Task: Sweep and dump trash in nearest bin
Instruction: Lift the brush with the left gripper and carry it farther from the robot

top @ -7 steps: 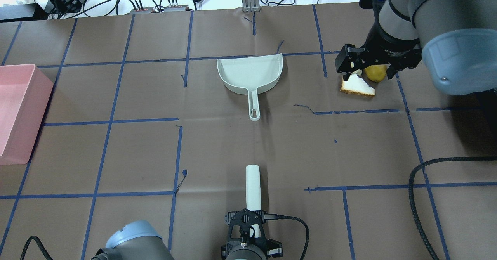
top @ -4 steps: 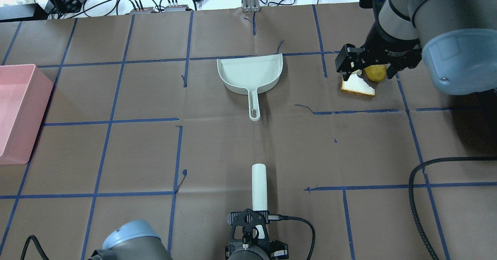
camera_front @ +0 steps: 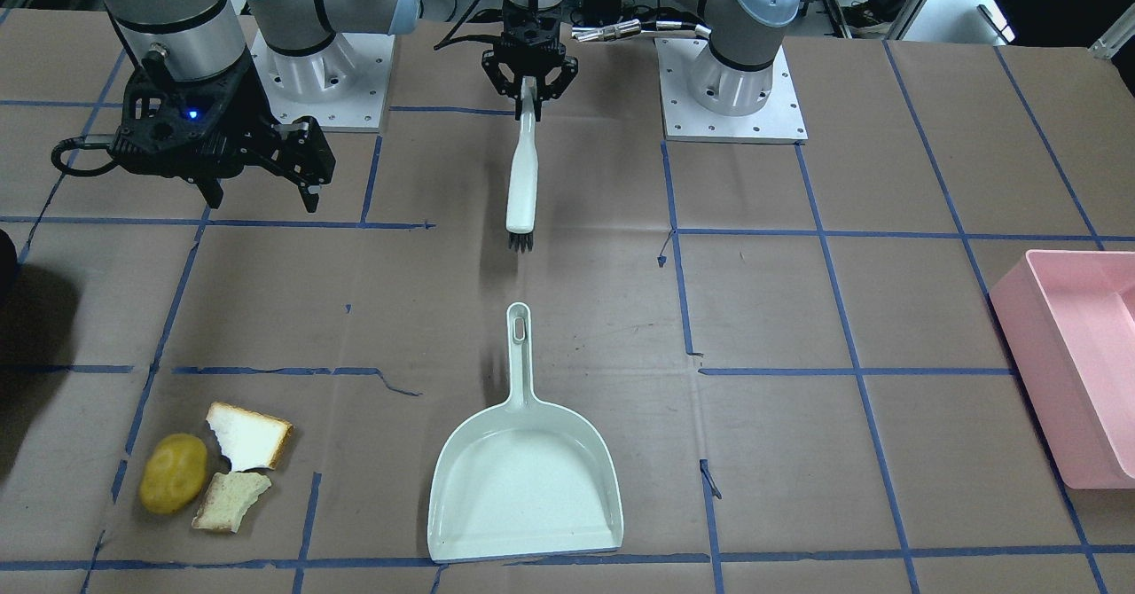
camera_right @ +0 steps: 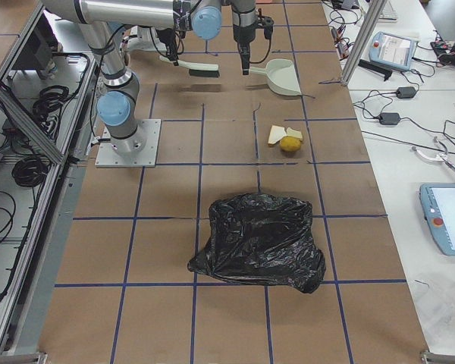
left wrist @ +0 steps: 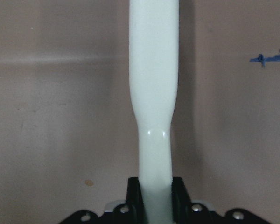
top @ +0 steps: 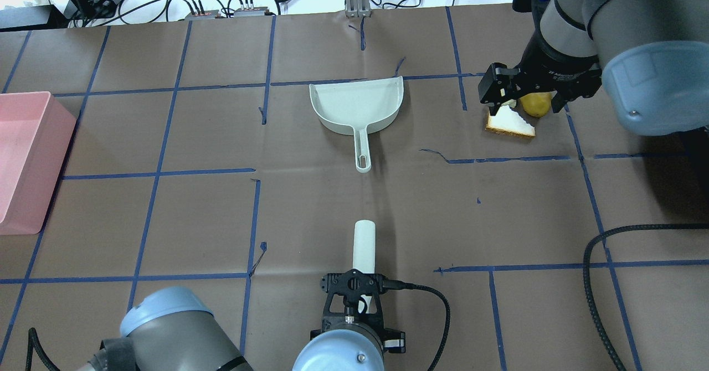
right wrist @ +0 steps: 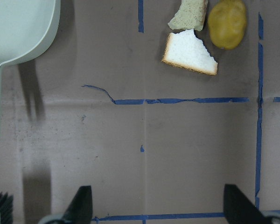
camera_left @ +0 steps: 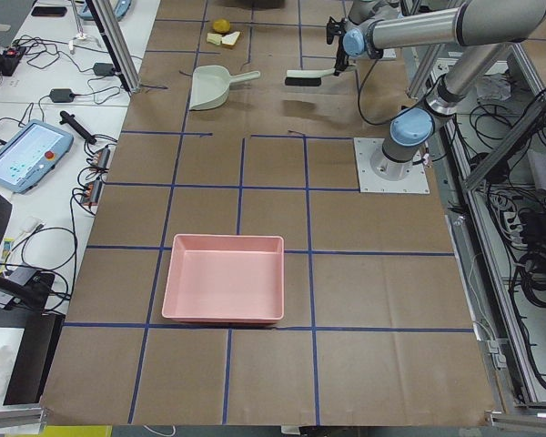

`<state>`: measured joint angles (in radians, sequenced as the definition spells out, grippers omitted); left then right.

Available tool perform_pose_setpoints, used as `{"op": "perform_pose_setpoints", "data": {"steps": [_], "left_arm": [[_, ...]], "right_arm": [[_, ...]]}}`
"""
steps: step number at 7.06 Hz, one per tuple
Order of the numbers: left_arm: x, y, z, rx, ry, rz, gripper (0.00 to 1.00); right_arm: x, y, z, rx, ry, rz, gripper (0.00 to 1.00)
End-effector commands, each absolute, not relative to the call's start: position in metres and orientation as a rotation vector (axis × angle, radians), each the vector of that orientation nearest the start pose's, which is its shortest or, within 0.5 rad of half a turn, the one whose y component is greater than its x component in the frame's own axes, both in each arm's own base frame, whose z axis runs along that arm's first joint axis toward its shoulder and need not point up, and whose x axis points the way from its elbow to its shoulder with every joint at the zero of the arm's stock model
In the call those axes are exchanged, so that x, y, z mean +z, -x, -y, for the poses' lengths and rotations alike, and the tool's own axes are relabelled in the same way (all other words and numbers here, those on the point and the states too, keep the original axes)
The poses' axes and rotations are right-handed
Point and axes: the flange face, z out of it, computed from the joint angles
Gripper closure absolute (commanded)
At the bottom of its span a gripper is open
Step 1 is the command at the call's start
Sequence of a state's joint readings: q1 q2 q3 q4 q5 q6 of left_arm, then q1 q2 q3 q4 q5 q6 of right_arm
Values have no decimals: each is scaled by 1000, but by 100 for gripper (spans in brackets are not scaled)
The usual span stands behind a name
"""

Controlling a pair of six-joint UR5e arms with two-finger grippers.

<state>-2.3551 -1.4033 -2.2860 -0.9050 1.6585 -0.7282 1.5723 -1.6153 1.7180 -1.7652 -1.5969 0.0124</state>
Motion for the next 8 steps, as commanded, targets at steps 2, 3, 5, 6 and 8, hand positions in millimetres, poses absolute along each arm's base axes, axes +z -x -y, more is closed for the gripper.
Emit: {"op": "perform_pose_setpoints", "data": {"steps": [2, 3, 5, 6, 8], "left_arm": [[315, 301, 226, -183, -136, -3120, 96], [320, 283, 243, -184, -129, -3115, 96], [329, 240, 275, -149, -187, -3087, 96], [336, 211, 299, -105, -202, -3075, 96], [346, 171, 333, -76, -220, -3073, 96]], "right_arm": [[458, -131, 480, -148, -19, -3163, 0], [457, -131, 480, -146, -19, -3164, 0], [457, -131, 480, -146, -19, -3164, 0], [457, -131, 480, -146, -19, -3164, 0], [457, -131, 480, -146, -21, -3163, 0]]}}
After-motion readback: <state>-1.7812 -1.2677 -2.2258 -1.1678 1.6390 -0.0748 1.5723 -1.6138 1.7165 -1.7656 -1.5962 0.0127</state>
